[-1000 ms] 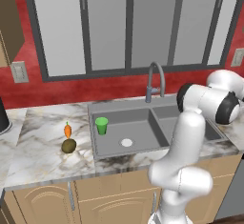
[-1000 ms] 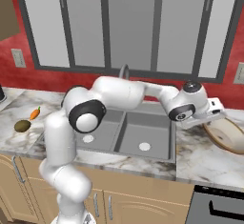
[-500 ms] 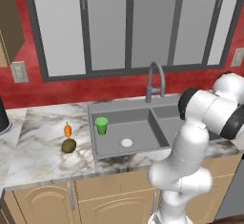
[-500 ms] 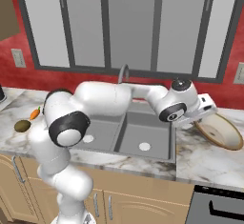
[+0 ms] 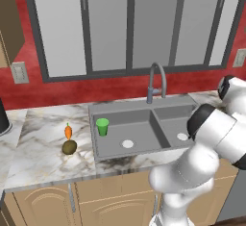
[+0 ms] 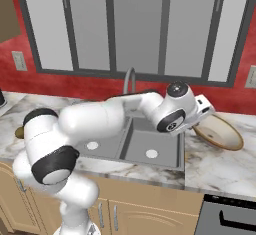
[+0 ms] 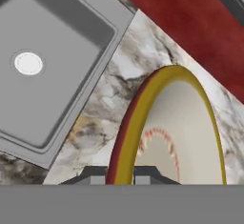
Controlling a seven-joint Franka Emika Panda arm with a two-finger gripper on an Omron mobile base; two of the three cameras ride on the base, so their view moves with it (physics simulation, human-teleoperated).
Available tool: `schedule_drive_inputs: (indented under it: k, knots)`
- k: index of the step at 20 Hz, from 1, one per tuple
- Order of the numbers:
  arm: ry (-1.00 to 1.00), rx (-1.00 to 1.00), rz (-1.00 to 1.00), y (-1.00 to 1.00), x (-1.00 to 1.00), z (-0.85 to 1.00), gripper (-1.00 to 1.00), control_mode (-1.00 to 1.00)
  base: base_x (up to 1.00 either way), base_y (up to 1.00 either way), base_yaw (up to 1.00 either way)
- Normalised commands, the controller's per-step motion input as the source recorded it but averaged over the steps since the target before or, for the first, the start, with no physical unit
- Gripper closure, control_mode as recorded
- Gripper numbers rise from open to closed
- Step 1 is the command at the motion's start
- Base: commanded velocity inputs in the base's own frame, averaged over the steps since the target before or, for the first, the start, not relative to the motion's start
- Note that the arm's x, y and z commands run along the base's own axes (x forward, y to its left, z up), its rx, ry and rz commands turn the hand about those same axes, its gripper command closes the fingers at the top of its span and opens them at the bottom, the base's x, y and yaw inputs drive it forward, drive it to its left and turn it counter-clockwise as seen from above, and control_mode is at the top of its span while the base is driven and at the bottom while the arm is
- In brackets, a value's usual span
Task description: Remove the potato and carrot from the sink. Then move the bowl and cup from the counter to the sink for washing.
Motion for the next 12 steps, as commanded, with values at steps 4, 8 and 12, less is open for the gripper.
schedule_drive_inputs:
  k: [4,8,12]
  knots:
    - [0.06,-0.02,0.22,0.41,-0.19,0.15,1.00,-1.00,0.00,0.00,0.00]
    - [0.11,0.00,0.23,0.45,-0.16,0.14,1.00,-1.00,0.00,0.00,0.00]
    - [0.11,0.00,0.24,0.40,-0.16,0.16,1.00,-1.00,0.00,0.00,0.00]
